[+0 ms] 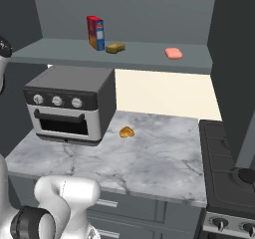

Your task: Pick the sponge and bar soap from the cabinet and place them on the counter.

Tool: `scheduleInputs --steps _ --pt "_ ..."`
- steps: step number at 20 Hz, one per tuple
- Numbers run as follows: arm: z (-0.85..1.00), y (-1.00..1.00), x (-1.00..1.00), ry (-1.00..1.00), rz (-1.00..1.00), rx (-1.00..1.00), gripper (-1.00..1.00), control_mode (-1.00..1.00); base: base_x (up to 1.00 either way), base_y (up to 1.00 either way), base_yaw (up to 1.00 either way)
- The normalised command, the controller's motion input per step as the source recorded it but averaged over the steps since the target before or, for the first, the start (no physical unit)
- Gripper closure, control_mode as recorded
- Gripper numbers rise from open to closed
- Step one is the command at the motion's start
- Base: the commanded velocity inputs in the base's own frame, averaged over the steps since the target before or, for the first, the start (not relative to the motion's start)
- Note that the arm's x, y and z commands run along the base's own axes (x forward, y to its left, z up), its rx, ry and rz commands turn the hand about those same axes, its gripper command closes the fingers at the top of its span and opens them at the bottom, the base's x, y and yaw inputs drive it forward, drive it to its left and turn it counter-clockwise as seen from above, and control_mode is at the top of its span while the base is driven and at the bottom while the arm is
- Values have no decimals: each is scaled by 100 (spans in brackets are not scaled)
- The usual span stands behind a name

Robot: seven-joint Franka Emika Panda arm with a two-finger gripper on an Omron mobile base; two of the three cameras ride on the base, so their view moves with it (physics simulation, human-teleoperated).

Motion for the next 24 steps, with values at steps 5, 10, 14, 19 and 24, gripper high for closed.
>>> scheduleInputs --steps 5,10,14,19,24 --pt "-6 11 7 4 0 0 100 -100 0 0 0" --pt "-2 2 0 1 0 -1 100 -100 0 0 0" --pt "-2 0 -1 -1 -2 -1 100 -100 0 0 0" --pt "0 -14 -19 -9 -14 -4 100 -100 0 0 0" --pt "7 -39 -30 -8 -13 -1 100 -100 0 0 0"
